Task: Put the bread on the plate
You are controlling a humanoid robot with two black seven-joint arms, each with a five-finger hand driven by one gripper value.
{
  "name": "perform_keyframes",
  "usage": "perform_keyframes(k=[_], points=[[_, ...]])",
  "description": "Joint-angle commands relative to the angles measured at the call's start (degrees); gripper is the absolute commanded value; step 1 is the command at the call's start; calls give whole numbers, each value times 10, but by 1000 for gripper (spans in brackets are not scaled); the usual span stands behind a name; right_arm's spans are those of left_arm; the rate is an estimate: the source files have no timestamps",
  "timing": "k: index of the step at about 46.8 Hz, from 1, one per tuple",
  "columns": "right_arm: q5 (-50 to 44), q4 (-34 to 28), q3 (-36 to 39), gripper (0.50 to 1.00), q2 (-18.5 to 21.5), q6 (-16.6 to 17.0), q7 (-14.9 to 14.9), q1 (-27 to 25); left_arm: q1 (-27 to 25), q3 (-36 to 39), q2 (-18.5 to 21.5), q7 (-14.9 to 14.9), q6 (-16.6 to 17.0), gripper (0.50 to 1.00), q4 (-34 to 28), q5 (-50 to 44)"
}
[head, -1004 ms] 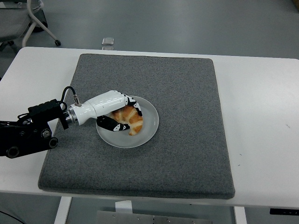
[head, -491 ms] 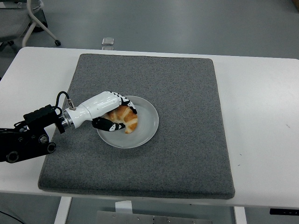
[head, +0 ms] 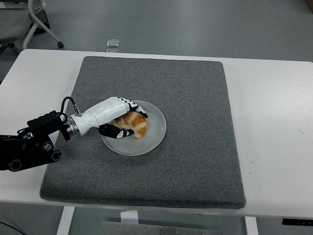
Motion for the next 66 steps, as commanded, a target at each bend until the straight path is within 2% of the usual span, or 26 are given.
perform_keyframes(k=[1, 8, 13, 21, 30, 32, 50, 58, 62, 66], points=[[0, 0, 0, 930, 0, 0, 0, 0, 0, -12, -2, 0, 1, 735, 0, -7], [0, 0, 0, 930, 0, 0, 0, 0, 0, -18, -2, 0, 1, 737, 0, -8], [0, 0, 0, 930, 0, 0, 0, 0, 0, -18, -3, 0, 1, 765, 0, -8], [0, 0, 0, 930, 0, 0, 0, 0, 12, -18, -9, 0, 0, 778, 0, -9], [0, 0, 0, 930, 0, 0, 0, 0, 14, -17, -9, 0, 0, 968, -1, -24], [0, 0, 0, 930, 0, 0, 0, 0, 13, -17, -9, 0, 0, 988, -1, -26], [0, 0, 0, 930, 0, 0, 0, 0, 9, -22, -9, 0, -1, 992, -1, -26], [0, 0, 0, 930, 0, 0, 0, 0, 8, -98, -9, 0, -9, 992, -2, -45], [0, 0, 0, 930, 0, 0, 0, 1, 3, -137, -10, 0, -29, 992, -3, -74], [0, 1, 0, 930, 0, 0, 0, 1, -3, -184, -10, 0, -72, 992, -3, -119]])
